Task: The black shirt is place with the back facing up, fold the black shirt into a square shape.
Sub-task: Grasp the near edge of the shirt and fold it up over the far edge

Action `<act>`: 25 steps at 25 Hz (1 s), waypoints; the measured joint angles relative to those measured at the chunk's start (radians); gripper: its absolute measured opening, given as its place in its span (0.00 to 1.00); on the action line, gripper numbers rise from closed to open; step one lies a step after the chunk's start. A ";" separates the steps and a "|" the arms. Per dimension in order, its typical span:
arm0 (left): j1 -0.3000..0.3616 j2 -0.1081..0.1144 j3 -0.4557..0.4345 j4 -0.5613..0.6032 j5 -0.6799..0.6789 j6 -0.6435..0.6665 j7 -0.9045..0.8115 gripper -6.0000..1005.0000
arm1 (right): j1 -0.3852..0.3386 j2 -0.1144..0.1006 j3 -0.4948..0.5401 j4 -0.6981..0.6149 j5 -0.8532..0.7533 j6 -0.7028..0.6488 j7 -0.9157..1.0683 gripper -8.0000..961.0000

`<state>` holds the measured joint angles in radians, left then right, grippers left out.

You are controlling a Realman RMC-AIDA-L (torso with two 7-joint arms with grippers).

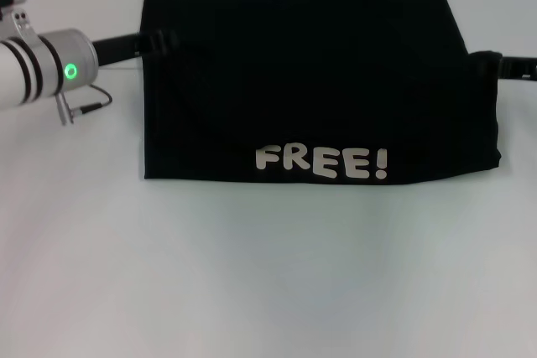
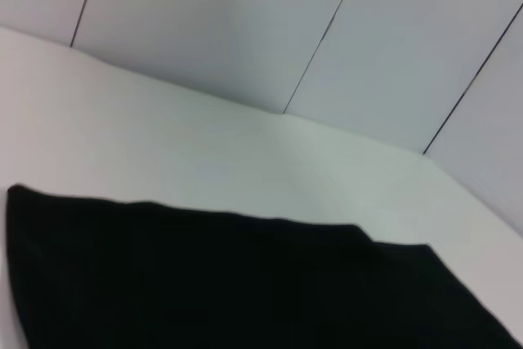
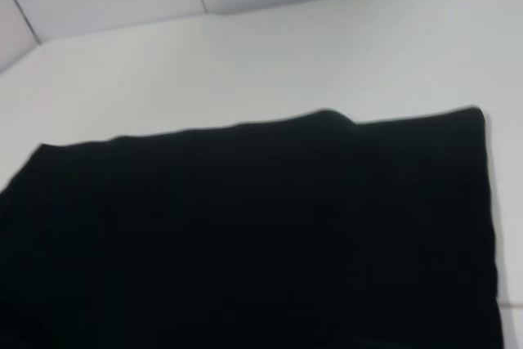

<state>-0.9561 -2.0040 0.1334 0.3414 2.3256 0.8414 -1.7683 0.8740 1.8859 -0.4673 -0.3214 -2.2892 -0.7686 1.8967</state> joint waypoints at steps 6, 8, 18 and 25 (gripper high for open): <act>0.011 -0.042 0.000 -0.016 -0.005 -0.094 0.044 0.10 | -0.008 0.043 -0.001 0.004 0.001 0.092 -0.014 0.08; 0.015 -0.050 0.000 -0.014 -0.005 -0.108 0.050 0.10 | -0.009 0.049 -0.001 0.008 0.000 0.094 -0.018 0.09; 0.019 -0.062 0.045 -0.007 -0.005 -0.134 0.120 0.34 | -0.038 0.077 0.000 -0.057 0.003 0.087 -0.020 0.29; 0.022 -0.066 0.063 0.054 -0.005 -0.141 0.111 0.49 | -0.073 0.101 0.008 -0.156 0.063 0.086 -0.020 0.59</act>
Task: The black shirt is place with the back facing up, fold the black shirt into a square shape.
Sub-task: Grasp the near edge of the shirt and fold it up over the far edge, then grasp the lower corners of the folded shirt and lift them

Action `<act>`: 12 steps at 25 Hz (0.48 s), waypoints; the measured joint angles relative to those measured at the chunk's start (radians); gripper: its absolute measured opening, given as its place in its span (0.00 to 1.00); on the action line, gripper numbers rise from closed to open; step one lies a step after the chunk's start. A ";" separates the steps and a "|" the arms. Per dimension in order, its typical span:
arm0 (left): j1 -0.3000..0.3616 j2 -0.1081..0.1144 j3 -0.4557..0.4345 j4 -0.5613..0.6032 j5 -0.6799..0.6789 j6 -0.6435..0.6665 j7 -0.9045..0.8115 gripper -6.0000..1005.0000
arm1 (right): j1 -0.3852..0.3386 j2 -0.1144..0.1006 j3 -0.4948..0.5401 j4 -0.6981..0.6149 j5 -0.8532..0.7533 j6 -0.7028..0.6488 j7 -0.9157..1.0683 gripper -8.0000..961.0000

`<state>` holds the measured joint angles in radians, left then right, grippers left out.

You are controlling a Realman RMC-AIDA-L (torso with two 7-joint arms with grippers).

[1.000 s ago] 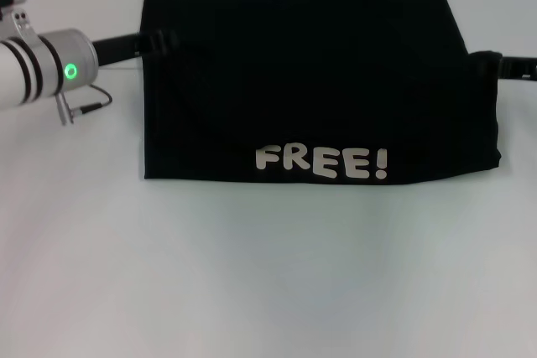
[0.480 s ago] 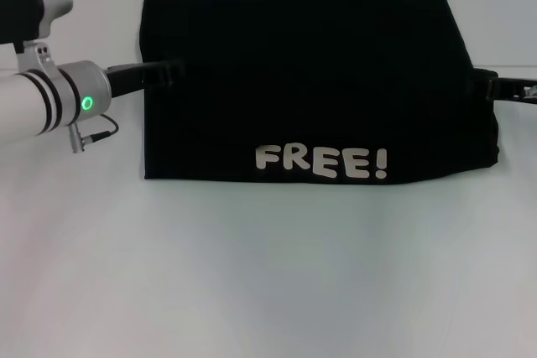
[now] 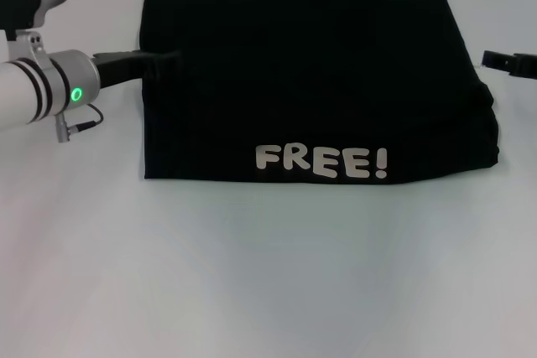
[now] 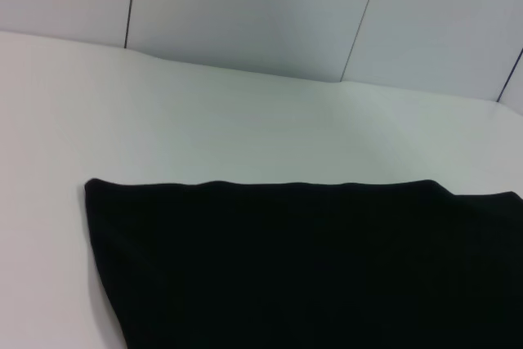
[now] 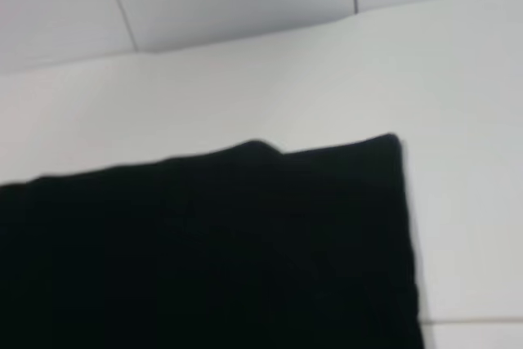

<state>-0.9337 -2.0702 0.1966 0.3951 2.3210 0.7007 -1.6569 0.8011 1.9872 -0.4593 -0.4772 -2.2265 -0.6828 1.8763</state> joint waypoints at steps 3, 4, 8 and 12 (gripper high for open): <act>0.038 -0.001 0.059 0.057 0.004 0.086 -0.045 0.55 | -0.026 -0.017 0.002 -0.010 0.044 -0.078 0.004 0.69; 0.056 -0.001 0.084 0.079 0.003 0.127 -0.060 0.60 | -0.039 -0.026 0.003 -0.017 0.059 -0.135 0.005 0.72; 0.159 -0.006 0.188 0.198 0.002 0.334 -0.118 0.76 | -0.092 -0.061 0.005 -0.029 0.111 -0.356 0.009 0.78; 0.241 -0.029 0.221 0.283 0.004 0.454 -0.123 0.86 | -0.140 -0.081 0.006 -0.029 0.136 -0.543 0.016 0.77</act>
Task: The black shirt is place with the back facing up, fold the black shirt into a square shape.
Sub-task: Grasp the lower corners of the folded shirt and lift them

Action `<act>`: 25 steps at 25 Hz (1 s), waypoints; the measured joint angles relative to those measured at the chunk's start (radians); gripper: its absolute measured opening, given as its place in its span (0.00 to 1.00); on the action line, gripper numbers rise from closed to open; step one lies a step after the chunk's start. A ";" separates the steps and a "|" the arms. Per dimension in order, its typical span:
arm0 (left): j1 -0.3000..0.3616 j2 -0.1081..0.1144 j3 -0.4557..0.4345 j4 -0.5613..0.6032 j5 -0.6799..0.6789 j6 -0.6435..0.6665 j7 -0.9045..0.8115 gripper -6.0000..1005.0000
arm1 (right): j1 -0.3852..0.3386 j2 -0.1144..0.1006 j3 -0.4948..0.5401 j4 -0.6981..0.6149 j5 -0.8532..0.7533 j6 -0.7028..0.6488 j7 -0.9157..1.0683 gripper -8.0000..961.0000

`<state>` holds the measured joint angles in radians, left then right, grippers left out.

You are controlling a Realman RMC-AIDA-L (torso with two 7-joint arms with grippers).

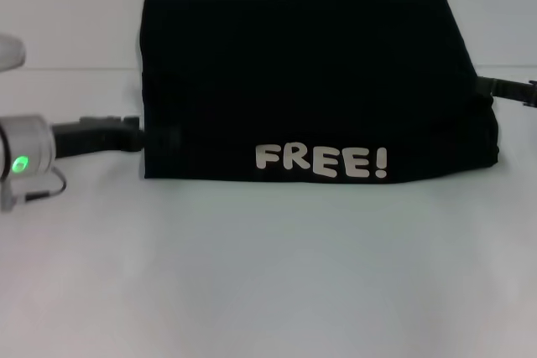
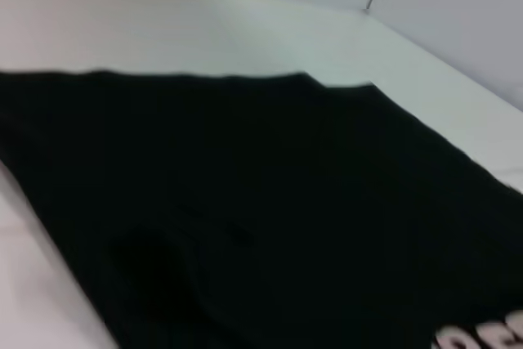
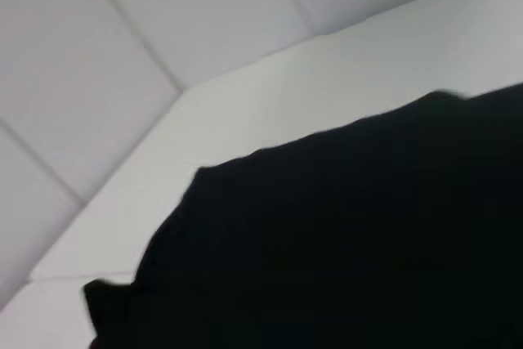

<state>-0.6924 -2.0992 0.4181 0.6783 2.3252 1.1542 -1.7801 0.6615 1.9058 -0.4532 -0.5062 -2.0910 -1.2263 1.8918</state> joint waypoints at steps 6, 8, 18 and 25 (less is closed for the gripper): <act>0.067 -0.022 0.058 0.017 0.006 -0.026 0.013 0.89 | -0.015 -0.003 -0.002 0.000 -0.001 -0.041 0.030 0.77; 0.072 -0.029 0.076 0.011 0.007 -0.050 0.019 0.89 | -0.014 -0.004 -0.004 0.000 -0.001 -0.039 0.039 0.77; 0.048 -0.050 0.161 -0.027 0.002 -0.187 0.028 0.89 | -0.008 -0.004 -0.012 0.000 -0.004 -0.034 0.062 0.77; 0.033 -0.050 0.186 -0.044 0.006 -0.202 0.026 0.89 | -0.016 -0.003 -0.012 0.000 -0.004 -0.034 0.062 0.77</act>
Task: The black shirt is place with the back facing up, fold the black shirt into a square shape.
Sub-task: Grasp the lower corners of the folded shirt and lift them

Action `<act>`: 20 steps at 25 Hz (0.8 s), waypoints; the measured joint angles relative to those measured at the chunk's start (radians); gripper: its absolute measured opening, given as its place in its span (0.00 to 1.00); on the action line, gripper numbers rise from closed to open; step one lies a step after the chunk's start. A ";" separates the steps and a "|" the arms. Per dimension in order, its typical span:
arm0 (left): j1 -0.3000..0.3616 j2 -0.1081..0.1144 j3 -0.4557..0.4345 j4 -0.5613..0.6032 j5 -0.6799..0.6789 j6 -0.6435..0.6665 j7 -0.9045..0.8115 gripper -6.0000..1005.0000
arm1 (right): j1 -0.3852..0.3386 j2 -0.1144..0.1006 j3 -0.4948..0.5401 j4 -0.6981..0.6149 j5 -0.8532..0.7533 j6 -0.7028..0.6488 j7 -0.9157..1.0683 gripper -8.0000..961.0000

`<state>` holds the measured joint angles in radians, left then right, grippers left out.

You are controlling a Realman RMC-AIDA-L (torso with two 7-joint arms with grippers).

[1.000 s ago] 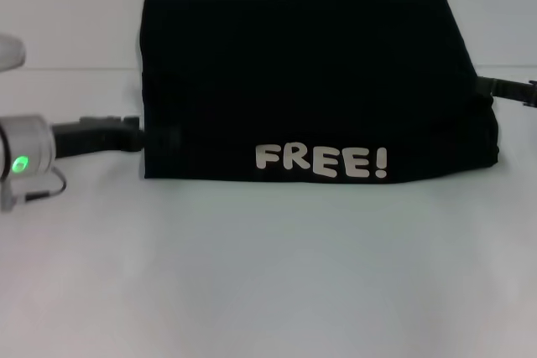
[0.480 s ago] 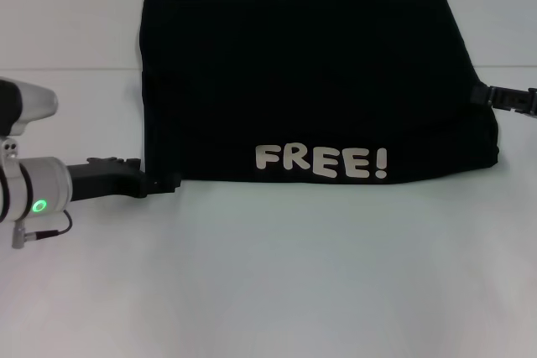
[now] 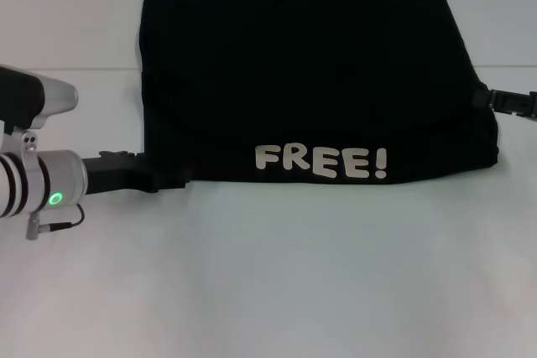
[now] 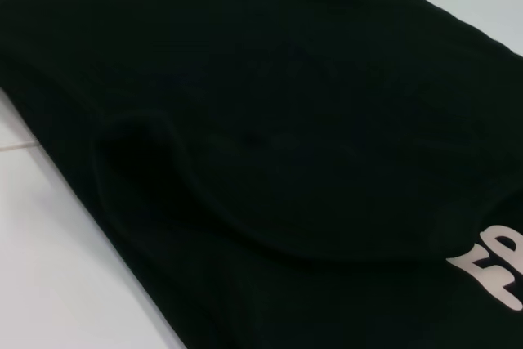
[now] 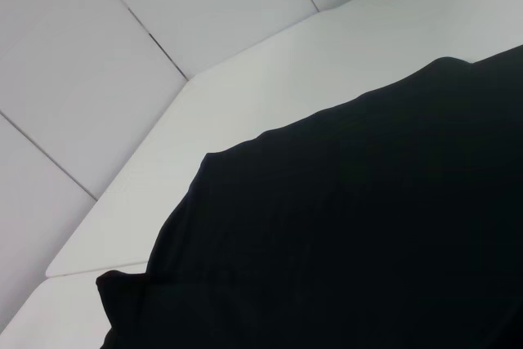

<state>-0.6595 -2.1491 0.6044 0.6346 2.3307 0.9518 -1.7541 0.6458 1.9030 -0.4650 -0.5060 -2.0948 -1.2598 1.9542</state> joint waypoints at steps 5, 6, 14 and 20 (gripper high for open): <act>-0.002 0.000 0.013 -0.005 0.002 -0.032 -0.008 0.88 | -0.004 0.001 0.001 0.001 0.000 0.000 0.000 0.77; -0.003 0.000 0.013 -0.007 0.002 -0.039 -0.008 0.88 | -0.005 0.000 0.002 0.001 0.000 0.000 0.000 0.77; -0.014 0.003 0.015 -0.032 0.017 -0.061 -0.013 0.58 | -0.011 0.000 0.003 0.000 0.001 -0.001 0.000 0.77; -0.017 0.003 0.015 -0.032 0.017 -0.065 -0.020 0.46 | -0.014 0.000 0.002 0.000 -0.007 -0.001 0.000 0.77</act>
<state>-0.6765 -2.1457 0.6198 0.6027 2.3476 0.8865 -1.7743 0.6319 1.9025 -0.4633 -0.5062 -2.1021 -1.2611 1.9543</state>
